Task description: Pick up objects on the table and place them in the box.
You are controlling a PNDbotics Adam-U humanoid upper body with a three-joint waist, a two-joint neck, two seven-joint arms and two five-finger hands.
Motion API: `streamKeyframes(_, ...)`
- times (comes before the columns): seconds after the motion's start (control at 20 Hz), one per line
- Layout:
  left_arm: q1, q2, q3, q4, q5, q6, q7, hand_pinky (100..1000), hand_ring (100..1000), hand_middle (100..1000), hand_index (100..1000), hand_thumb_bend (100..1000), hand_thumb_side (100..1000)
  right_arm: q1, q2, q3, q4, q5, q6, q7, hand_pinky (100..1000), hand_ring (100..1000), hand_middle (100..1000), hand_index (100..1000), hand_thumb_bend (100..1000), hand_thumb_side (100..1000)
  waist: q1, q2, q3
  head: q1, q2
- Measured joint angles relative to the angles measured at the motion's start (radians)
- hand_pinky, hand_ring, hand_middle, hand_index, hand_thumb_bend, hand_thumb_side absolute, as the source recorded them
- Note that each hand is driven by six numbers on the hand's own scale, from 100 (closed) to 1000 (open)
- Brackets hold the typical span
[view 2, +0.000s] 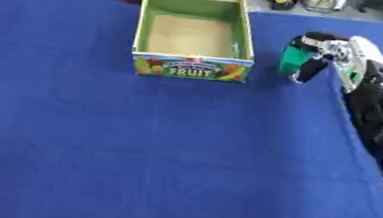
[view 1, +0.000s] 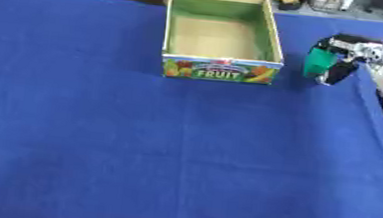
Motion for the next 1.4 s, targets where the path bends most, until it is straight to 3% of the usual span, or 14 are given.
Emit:
streamKeyframes(0.2, 0.000, 0.000, 0.002, 0.000, 0.000, 0.000, 0.000, 671, 777, 701, 815, 591, 708, 0.000, 0.000, 0.005, -0.013, -0.014, -0.003, -0.027, 100, 100, 141, 361, 100, 100, 0.001, -0.001, -0.007, 0.000, 0.000)
streamKeyframes(0.35, 0.001, 0.000, 0.004, 0.000, 0.000, 0.000, 0.000, 671, 777, 701, 815, 592, 707, -0.001, 0.000, 0.013, -0.047, -0.034, -0.006, -0.029, 100, 100, 103, 323, 100, 100, -0.001, -0.009, -0.012, 0.000, 0.000)
streamKeyframes(0.9, 0.010, 0.001, 0.005, 0.000, 0.000, 0.000, 0.000, 672, 777, 701, 815, 594, 705, -0.069, 0.015, 0.056, -0.250, -0.146, 0.005, 0.021, 100, 100, 100, 320, 100, 100, -0.025, -0.041, -0.016, -0.003, 0.002)
streamKeyframes(1.1, 0.013, 0.001, 0.004, 0.001, 0.000, 0.000, -0.001, 672, 777, 701, 815, 594, 705, -0.107, 0.062, 0.085, -0.291, -0.158, 0.007, 0.049, 100, 100, 105, 326, 100, 100, -0.027, -0.046, 0.002, -0.003, 0.000)
streamKeyframes(1.4, 0.013, 0.001, 0.004, 0.001, 0.000, 0.002, -0.004, 671, 776, 700, 814, 596, 705, -0.149, 0.159, 0.118, -0.270, -0.120, -0.003, 0.087, 100, 100, 118, 339, 100, 100, -0.027, -0.047, 0.040, -0.013, -0.020)
